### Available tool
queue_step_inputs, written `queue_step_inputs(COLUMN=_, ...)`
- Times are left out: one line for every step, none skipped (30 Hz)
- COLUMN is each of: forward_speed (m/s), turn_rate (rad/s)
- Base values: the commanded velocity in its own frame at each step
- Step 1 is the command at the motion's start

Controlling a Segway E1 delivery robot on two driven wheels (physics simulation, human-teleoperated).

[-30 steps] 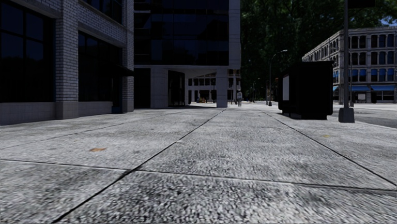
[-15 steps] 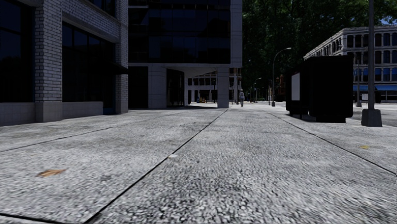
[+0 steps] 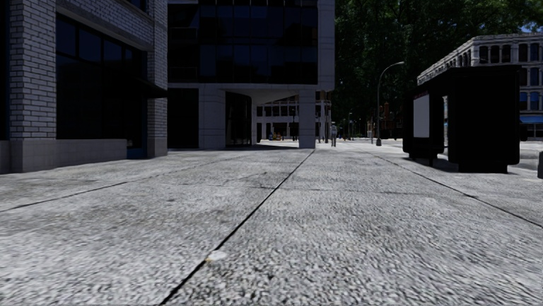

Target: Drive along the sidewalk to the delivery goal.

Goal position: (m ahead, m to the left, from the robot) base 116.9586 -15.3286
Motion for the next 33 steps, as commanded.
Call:
queue_step_inputs(forward_speed=2.0, turn_rate=0.0)
queue_step_inputs(forward_speed=2.0, turn_rate=0.0)
queue_step_inputs(forward_speed=2.0, turn_rate=0.0)
queue_step_inputs(forward_speed=2.0, turn_rate=0.0)
queue_step_inputs(forward_speed=2.0, turn_rate=0.0)
queue_step_inputs(forward_speed=2.0, turn_rate=0.0)
queue_step_inputs(forward_speed=2.0, turn_rate=0.0)
queue_step_inputs(forward_speed=2.0, turn_rate=0.0)
queue_step_inputs(forward_speed=2.0, turn_rate=0.0)
queue_step_inputs(forward_speed=2.0, turn_rate=0.0)
queue_step_inputs(forward_speed=2.0, turn_rate=0.0)
queue_step_inputs(forward_speed=2.0, turn_rate=0.0)
queue_step_inputs(forward_speed=2.0, turn_rate=0.0)
queue_step_inputs(forward_speed=2.0, turn_rate=0.0)
queue_step_inputs(forward_speed=2.0, turn_rate=0.0)
queue_step_inputs(forward_speed=2.0, turn_rate=0.0)
queue_step_inputs(forward_speed=2.0, turn_rate=0.0)
queue_step_inputs(forward_speed=2.0, turn_rate=0.0)
queue_step_inputs(forward_speed=2.0, turn_rate=0.0)
queue_step_inputs(forward_speed=2.0, turn_rate=0.0)
queue_step_inputs(forward_speed=2.0, turn_rate=0.0)
queue_step_inputs(forward_speed=2.0, turn_rate=0.0)
queue_step_inputs(forward_speed=2.0, turn_rate=0.0)
queue_step_inputs(forward_speed=2.0, turn_rate=0.0)
queue_step_inputs(forward_speed=2.0, turn_rate=0.0)
queue_step_inputs(forward_speed=2.0, turn_rate=0.0)
queue_step_inputs(forward_speed=2.0, turn_rate=0.0)
queue_step_inputs(forward_speed=2.0, turn_rate=0.0)
queue_step_inputs(forward_speed=2.0, turn_rate=0.0)
queue_step_inputs(forward_speed=2.0, turn_rate=0.0)
queue_step_inputs(forward_speed=2.0, turn_rate=0.0)
queue_step_inputs(forward_speed=2.0, turn_rate=0.0)
queue_step_inputs(forward_speed=2.0, turn_rate=0.0)
